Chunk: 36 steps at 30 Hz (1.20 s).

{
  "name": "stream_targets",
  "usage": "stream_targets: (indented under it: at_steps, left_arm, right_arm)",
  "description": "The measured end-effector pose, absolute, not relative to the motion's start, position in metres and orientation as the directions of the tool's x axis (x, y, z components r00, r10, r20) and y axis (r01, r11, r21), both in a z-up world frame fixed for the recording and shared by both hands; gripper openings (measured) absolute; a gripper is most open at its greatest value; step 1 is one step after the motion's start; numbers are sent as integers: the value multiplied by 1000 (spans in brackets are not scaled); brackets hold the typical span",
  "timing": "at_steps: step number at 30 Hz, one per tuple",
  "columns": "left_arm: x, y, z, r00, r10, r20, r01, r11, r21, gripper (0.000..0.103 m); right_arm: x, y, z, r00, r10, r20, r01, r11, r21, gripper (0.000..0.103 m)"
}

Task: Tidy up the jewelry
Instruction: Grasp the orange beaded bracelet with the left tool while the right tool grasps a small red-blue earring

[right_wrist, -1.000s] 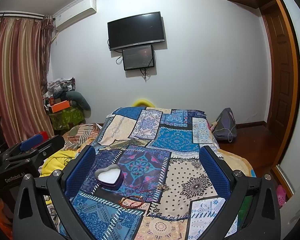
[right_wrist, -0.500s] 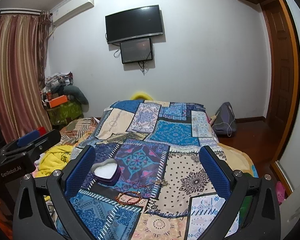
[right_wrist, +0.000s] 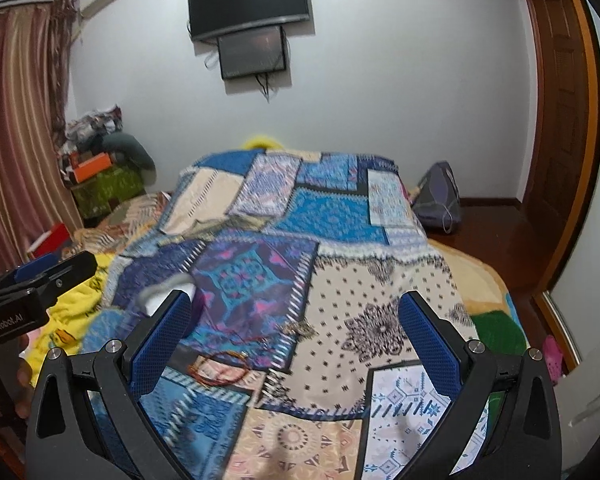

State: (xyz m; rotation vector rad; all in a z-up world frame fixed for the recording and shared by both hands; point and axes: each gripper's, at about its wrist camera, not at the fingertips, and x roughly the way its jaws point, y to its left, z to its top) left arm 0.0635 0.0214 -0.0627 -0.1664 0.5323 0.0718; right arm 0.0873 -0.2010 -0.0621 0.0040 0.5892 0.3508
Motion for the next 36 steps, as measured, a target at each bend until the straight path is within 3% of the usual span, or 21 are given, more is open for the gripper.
stream_targets:
  at_steps: [10,12,19,24,28,30,36]
  left_arm:
    - [102,22,-128,731,4,-682,-118,986,-122,102]
    - [107,20,-141,703,-21,-711,-99,987,-127,95]
    - [126,8,-178,614,-89,-784,-43,988,-146,80]
    - [135,1,-195,562,-136,-816,1,987,-163,58]
    - [137,-4,-198,566,-143,-812,30,988,-153,47]
    - [139,-6,-201,557,-157,-816,44,986,-160,34]
    - [139,-13,-208,563,-154,-812,88,988,-127,28]
  right_arm:
    - [114,-206,-110,693,300,-655,-325,942,87,101]
    - [120,-206,-121,665,316,-677,-338,935,105,96]
    - [133,-204,-146,590,369,-718,-372,914,164,72]
    - [141,-198,-158,522,423,-740,-411,886,217,56]
    - [147,-189,-165,468,467,-750,-449,857,253,36]
    - [150,-183,-168,443,489,-752,-467,841,272,33]
    - [160,-159,-180,375,513,-772,-502,813,295,21]
